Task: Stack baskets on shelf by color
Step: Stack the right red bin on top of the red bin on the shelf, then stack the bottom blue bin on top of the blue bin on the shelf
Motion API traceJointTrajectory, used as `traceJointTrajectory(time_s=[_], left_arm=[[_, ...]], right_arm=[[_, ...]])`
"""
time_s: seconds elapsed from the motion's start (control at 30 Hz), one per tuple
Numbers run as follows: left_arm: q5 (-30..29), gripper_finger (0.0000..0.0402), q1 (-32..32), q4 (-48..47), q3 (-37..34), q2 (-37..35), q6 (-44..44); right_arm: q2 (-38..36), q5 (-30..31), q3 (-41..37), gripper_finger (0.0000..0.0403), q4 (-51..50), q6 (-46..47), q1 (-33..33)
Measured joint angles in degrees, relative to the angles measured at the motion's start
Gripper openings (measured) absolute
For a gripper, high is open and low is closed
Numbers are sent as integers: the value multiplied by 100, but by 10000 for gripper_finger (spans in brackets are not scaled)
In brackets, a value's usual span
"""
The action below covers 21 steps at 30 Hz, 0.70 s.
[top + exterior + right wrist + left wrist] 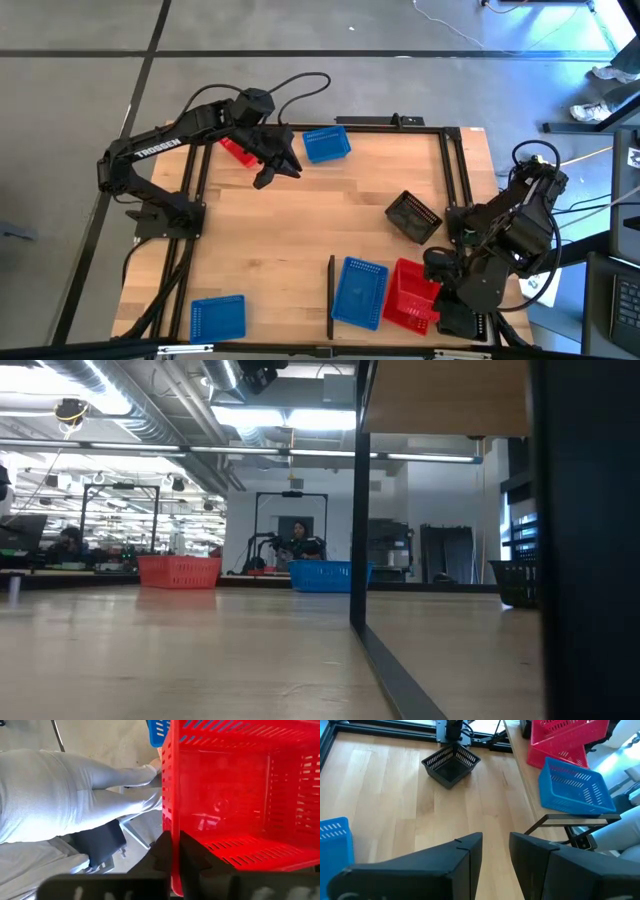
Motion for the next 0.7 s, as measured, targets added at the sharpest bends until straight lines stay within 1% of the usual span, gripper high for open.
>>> traceJointTrajectory(time_s=[0.1,0.17,0.3,0.43,0.53,0.63,0.7], left_arm=[[0,89,0,0,0,0,0],[0,89,0,0,0,0,0],[0,89,0,-4,0,0,0],[1,89,0,-90,0,0,0],[0,89,0,-166,-2,0,0],[0,89,0,-162,-2,0,0],[2,89,0,-161,-2,0,-15]], right_arm=[[0,2,0,11,0,-56,0],[0,34,0,23,2,-52,2],[0,319,0,39,2,-26,2],[0,487,0,41,-2,-33,0],[0,488,0,41,-2,-60,0],[0,452,21,41,-4,-281,0],[-3,571,61,41,15,-364,2]])
